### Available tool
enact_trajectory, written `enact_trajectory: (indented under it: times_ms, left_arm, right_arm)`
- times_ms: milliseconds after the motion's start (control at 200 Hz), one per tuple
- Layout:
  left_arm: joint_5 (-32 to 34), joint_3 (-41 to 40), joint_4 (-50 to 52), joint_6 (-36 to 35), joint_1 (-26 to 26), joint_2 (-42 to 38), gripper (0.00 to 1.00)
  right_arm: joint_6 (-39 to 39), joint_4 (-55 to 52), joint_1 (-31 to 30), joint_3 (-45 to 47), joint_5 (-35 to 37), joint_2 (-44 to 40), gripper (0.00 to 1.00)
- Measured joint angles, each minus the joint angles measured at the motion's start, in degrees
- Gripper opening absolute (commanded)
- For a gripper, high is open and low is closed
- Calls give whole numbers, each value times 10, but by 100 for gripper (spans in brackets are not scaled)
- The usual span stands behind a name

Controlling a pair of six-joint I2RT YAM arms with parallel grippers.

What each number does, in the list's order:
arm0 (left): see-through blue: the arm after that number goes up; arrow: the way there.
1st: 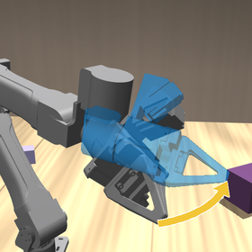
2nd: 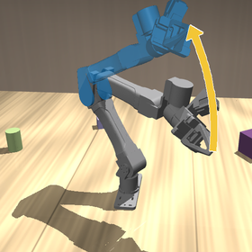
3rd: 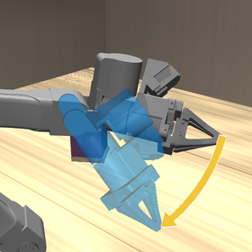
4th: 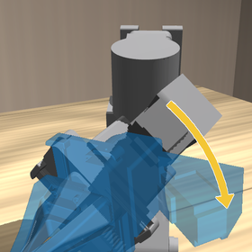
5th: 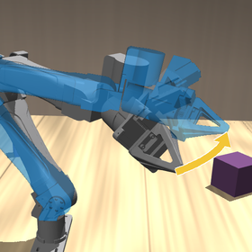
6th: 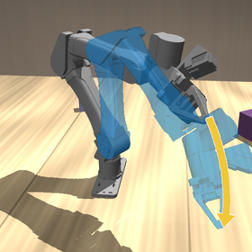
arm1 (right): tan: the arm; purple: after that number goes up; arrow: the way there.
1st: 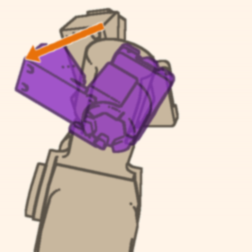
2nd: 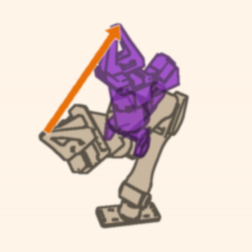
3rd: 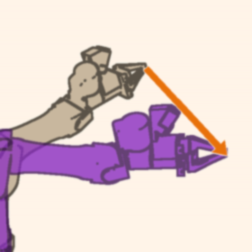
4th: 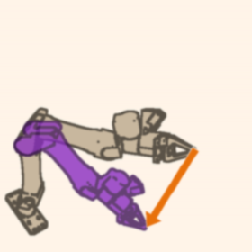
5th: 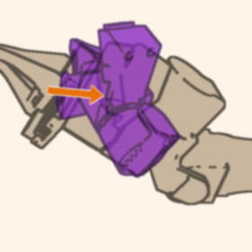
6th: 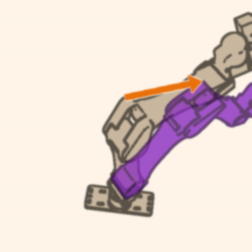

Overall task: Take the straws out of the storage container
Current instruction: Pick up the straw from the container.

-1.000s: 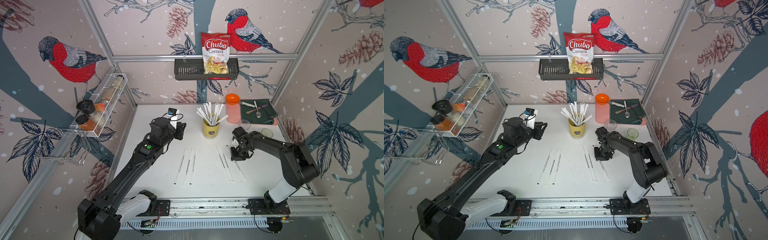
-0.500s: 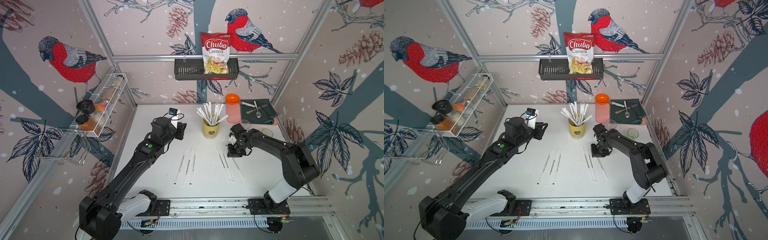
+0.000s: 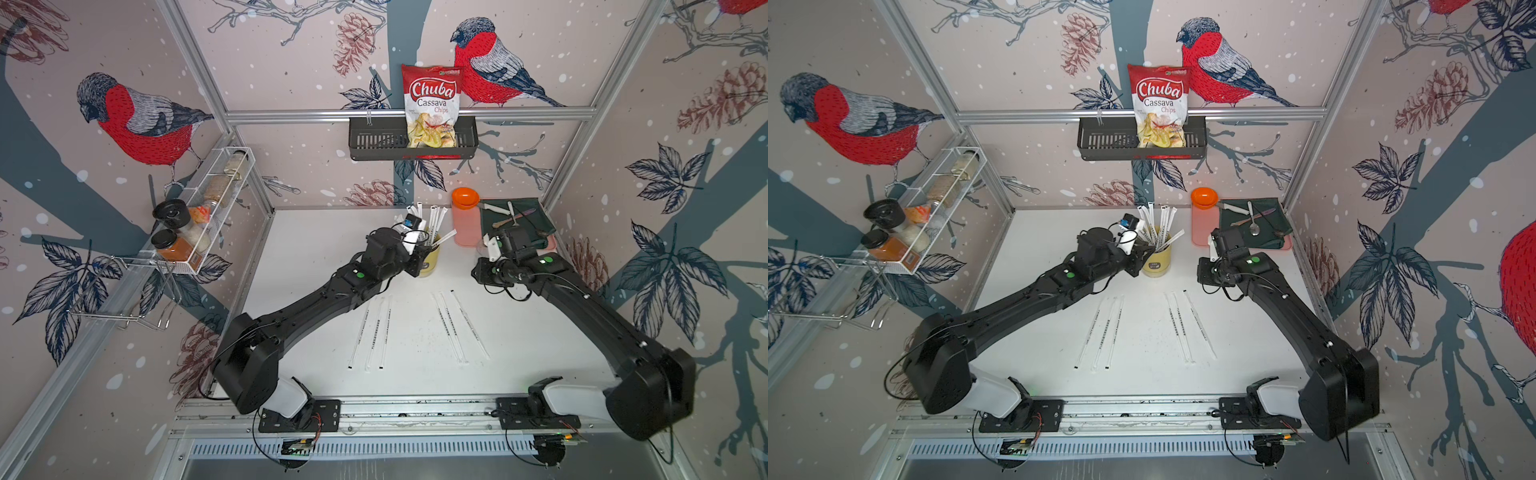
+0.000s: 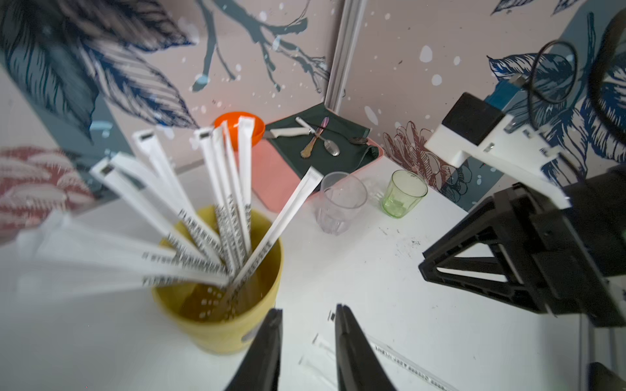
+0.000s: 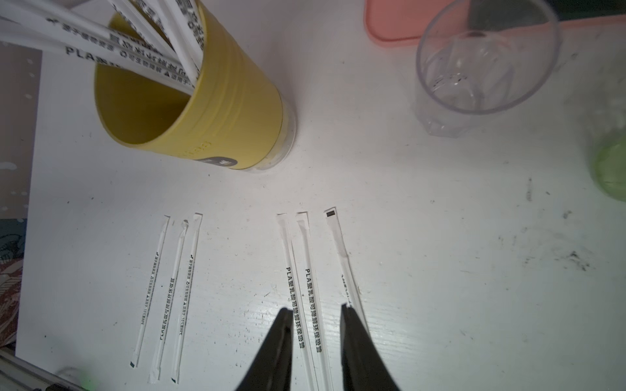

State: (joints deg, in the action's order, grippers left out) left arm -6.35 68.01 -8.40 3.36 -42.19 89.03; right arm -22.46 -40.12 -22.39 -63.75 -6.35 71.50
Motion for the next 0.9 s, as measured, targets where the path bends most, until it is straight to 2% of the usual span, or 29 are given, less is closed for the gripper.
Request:
enact_trajectory:
  times_ms: [155,360,725,900]
  left_arm:
    - [15,86,-1,-69,-4,101,31]
    - [20,183,35,-114,-4,198,30]
    - [40,207,55,-141,-12,246,30]
    - [70,217,59,-155,-17,260,22]
  right_arm:
    - [0,10,26,20,10,-80,30]
    - [12,10,52,19,10,-101,30]
    - [29,10,67,22,-4,-98,30]
    - [30,10,67,24,-12,-96,30]
